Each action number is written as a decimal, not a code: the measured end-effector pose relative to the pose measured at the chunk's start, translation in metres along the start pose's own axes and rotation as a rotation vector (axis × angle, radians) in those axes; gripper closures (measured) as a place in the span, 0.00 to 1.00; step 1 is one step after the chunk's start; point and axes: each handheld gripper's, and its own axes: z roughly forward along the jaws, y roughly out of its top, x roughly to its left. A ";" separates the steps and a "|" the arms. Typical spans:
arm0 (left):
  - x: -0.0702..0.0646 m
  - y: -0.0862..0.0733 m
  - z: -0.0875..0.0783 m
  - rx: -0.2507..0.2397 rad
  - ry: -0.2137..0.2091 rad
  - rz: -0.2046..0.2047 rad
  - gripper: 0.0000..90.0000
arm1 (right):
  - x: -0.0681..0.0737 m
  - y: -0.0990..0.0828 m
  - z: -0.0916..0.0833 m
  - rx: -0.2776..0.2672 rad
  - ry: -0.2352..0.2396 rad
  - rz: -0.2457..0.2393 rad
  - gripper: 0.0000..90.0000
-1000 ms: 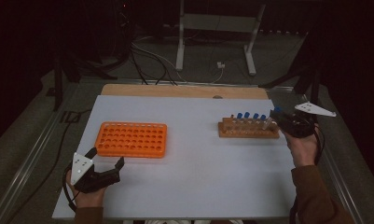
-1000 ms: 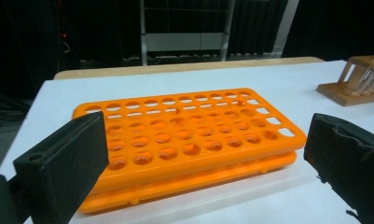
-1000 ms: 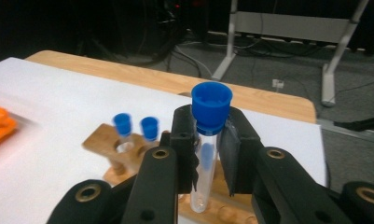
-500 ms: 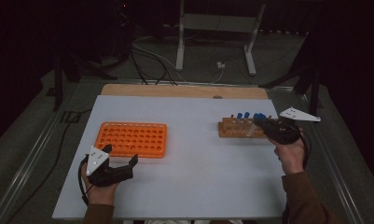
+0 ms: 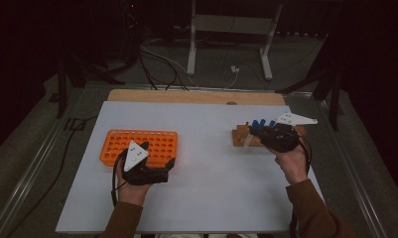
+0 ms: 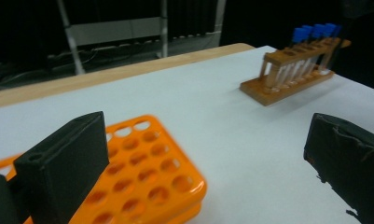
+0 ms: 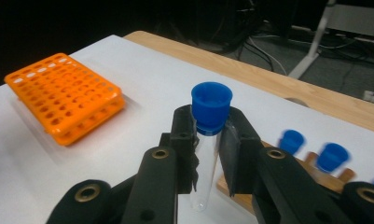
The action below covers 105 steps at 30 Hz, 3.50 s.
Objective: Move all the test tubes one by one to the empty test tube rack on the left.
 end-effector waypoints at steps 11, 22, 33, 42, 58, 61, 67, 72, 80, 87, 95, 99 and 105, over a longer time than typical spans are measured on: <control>-0.007 0.008 0.022 -0.053 -0.053 -0.005 0.01 | 0.022 0.012 0.024 0.021 0.053 -0.020 0.85; -0.019 0.019 0.048 -0.025 -0.048 -0.006 0.03 | 0.041 0.020 0.047 0.037 0.114 -0.020 0.85; -0.040 0.024 0.081 0.023 -0.135 0.024 0.12 | 0.061 0.025 0.056 0.034 0.160 -0.030 0.85; -0.049 0.030 0.091 0.019 -0.166 0.052 0.42 | 0.075 0.026 0.064 0.030 0.216 -0.026 0.85; -0.046 0.030 0.092 0.012 -0.230 0.052 0.86 | 0.085 0.026 0.070 0.040 0.252 -0.033 0.85; -0.046 0.030 0.091 0.014 -0.222 0.055 0.87 | 0.084 0.026 0.068 0.027 0.260 -0.027 0.72; -0.036 0.031 0.088 0.015 -0.188 0.049 0.87 | 0.078 0.027 0.058 0.011 0.241 -0.023 0.39; -0.028 0.032 0.083 0.003 -0.164 0.038 0.87 | 0.071 0.021 0.051 0.000 0.166 -0.033 0.13; -0.015 0.026 0.074 0.001 -0.145 0.012 0.87 | 0.052 0.003 0.041 -0.026 0.087 -0.032 0.00; -0.001 0.017 0.063 -0.009 -0.122 -0.019 0.87 | 0.042 -0.008 0.024 -0.068 0.035 -0.044 0.00; 0.010 0.005 0.053 0.002 -0.088 -0.022 0.87 | 0.029 -0.032 0.006 -0.063 -0.024 -0.046 0.00; 0.015 -0.001 0.051 0.007 -0.070 -0.028 0.87 | 0.020 -0.045 -0.005 -0.067 -0.048 -0.028 0.00; 0.020 -0.011 0.048 0.005 -0.042 -0.044 0.86 | 0.016 -0.054 -0.015 -0.064 -0.067 -0.031 0.00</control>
